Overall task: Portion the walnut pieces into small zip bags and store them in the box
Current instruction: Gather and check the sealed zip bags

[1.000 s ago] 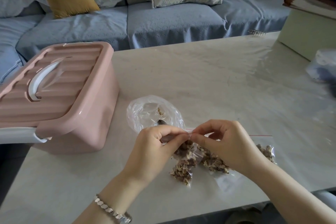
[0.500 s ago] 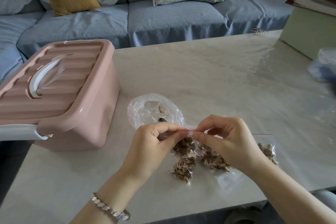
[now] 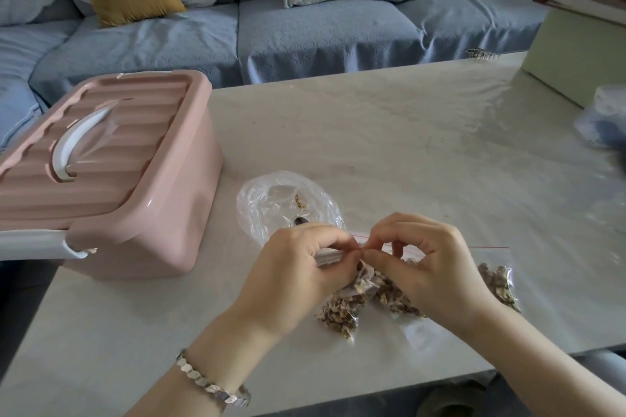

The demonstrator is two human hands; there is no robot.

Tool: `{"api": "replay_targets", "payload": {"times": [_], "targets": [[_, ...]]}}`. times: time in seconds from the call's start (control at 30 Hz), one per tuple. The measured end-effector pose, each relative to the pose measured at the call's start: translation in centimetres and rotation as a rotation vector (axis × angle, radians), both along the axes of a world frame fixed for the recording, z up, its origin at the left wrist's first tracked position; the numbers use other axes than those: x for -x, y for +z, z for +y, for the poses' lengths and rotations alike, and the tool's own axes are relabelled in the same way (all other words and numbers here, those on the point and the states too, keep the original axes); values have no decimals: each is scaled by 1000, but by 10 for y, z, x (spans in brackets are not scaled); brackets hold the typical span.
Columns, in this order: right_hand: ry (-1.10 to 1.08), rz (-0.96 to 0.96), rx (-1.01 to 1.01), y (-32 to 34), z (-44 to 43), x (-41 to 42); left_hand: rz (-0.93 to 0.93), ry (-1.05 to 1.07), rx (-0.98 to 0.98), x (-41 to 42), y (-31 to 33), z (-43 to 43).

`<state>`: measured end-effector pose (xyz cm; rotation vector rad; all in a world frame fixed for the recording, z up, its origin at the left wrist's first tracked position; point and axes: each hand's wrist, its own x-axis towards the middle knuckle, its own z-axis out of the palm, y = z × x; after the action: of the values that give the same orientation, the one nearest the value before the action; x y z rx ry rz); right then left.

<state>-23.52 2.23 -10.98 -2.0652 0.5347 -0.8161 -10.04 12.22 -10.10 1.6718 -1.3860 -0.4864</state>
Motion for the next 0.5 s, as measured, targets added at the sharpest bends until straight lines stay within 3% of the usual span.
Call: {"api": "replay_targets", "payload": {"times": [0.27,0.5], "targets": [[-92,-16,48,-2,4,5,-29,12,-8,-10,-4,6],[-137,-31,-60,-3,3,6,-21,122,-12,-20,-8,17]]}}
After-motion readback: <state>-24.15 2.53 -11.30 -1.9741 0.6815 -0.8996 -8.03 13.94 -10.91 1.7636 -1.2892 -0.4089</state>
